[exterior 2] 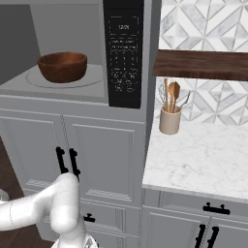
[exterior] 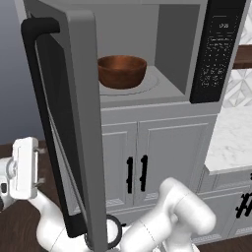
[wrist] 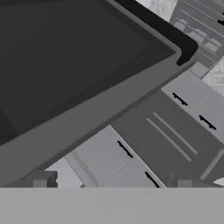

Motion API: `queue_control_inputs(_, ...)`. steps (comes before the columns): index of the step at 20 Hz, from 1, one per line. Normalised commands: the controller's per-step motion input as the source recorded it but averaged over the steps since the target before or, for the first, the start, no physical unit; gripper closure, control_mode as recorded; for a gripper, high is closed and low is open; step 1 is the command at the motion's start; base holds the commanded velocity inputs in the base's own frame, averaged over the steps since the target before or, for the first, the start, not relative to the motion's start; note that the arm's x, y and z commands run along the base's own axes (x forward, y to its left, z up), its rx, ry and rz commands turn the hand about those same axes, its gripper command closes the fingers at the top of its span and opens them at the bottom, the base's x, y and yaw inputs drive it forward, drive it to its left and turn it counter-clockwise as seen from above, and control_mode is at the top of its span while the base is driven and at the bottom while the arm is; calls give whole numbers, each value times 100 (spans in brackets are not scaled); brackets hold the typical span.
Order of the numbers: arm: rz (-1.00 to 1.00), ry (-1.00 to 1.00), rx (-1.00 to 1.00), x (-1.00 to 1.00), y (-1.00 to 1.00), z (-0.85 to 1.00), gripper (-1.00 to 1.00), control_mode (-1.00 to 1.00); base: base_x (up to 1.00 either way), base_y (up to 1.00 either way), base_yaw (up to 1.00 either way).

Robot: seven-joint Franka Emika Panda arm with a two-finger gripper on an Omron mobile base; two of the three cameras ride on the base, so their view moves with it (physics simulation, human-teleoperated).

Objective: Open the microwave, place the bowl with waffle inside the microwave, then close the microwave door and turn it on.

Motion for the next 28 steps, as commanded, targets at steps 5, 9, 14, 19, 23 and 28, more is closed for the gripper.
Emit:
queue_control_inputs(5,-1,0,-14,-5,79,20,-100,-100,0,0,0)
queue_control_inputs(9,-3,0,-2,-21,19,55,-100,-100,0,0,0)
queue_control_inputs(14,-11,0,1,-54,-51,29,-100,-100,0,0,0)
queue_control_inputs(19,-12,0,7,-41,-88,10,-100,-100,0,0,0)
queue_control_inputs(23,-9,1,11,-19,-96,38,-100,-100,0,0,0)
queue_control_inputs(28,-1,5,5,-15,-90,35,-100,-100,0,0,0)
